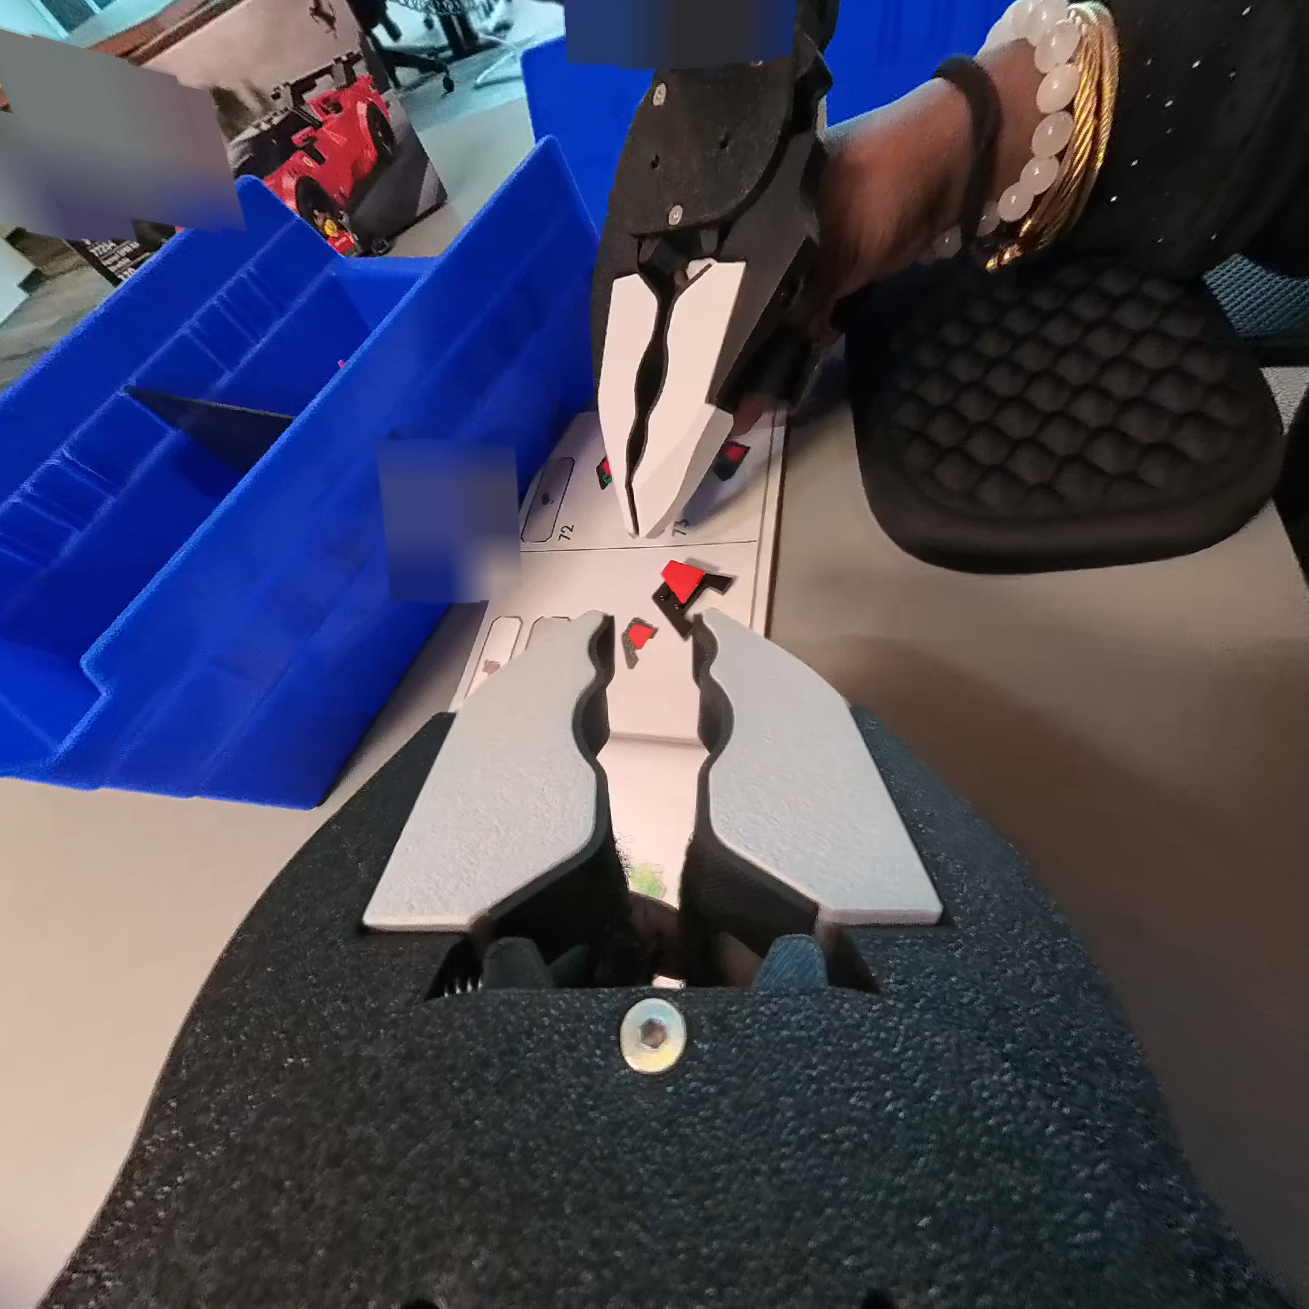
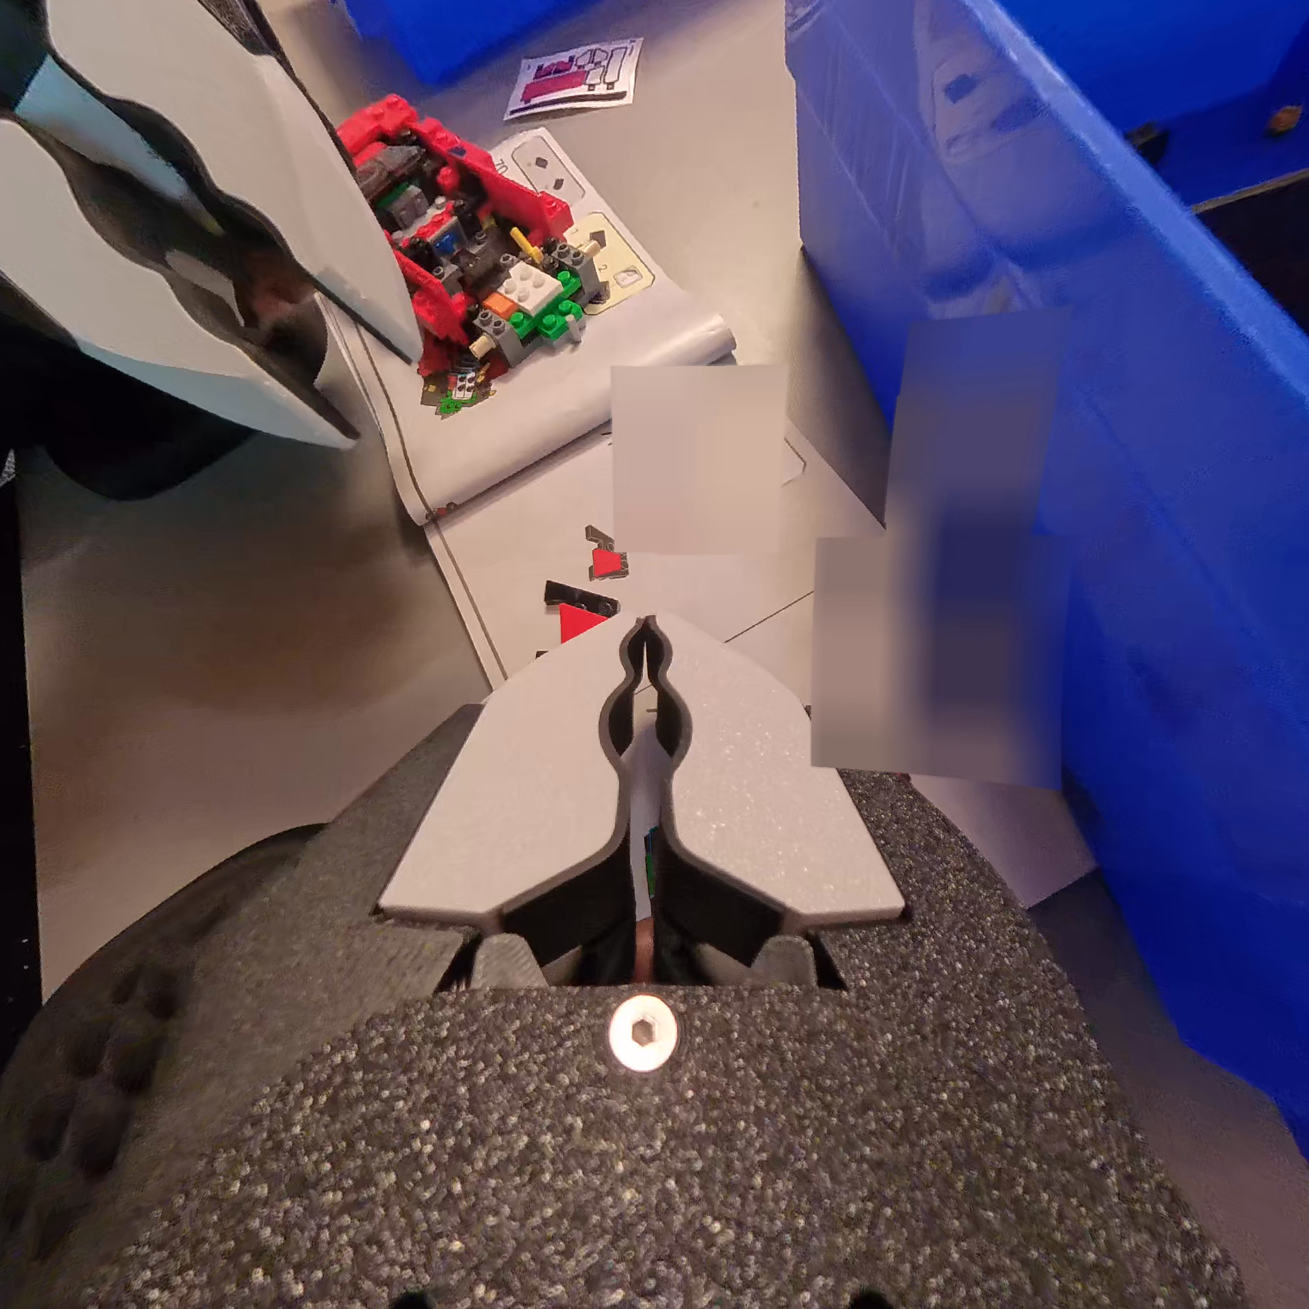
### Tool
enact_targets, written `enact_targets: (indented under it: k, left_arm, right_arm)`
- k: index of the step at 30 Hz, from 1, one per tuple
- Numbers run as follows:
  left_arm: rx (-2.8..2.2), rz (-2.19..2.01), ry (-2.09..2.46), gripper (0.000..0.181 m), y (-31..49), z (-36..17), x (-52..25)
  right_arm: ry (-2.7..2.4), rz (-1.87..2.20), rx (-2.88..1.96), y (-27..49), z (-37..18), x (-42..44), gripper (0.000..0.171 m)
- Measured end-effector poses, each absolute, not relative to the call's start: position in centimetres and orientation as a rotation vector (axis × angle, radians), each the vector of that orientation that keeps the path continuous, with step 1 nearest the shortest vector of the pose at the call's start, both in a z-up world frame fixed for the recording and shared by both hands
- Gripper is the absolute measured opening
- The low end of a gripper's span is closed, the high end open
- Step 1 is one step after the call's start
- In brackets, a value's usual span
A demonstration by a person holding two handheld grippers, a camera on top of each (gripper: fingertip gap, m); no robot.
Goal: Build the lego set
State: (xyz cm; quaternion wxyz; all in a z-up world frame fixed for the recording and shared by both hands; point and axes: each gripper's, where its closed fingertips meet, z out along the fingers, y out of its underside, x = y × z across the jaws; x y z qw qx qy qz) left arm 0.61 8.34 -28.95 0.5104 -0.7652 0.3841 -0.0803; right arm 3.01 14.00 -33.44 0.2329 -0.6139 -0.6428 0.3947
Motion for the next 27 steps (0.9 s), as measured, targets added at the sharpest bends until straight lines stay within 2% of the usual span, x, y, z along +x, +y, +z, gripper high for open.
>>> enact_targets:
  k: [1,6,10,16,27]
  left_arm:
    - [-1.846,-0.202,0.928,0.021,8.3,-28.9,0.9]
    - [-1.878,-0.241,0.918,0.022,8.4,-29.3,1.3]
    - [-1.909,-0.249,0.928,0.023,8.4,-30.2,1.2]
    - [-1.891,-0.331,0.888,0.023,8.5,-30.1,1.3]
    - [-1.881,-0.335,0.871,0.023,8.5,-30.1,0.9]
  right_arm:
    - [-1.773,1.085,-1.675,13.9,-33.5,3.0,0.000]
    - [-1.798,1.094,-1.652,13.6,-33.6,2.9,0.002]
    - [-1.843,1.117,-1.644,12.6,-32.9,3.4,0.020]
    - [-1.903,0.911,-1.646,12.0,-34.0,3.4,0.026]
    - [-1.918,0.821,-1.654,11.9,-34.7,3.0,0.016]
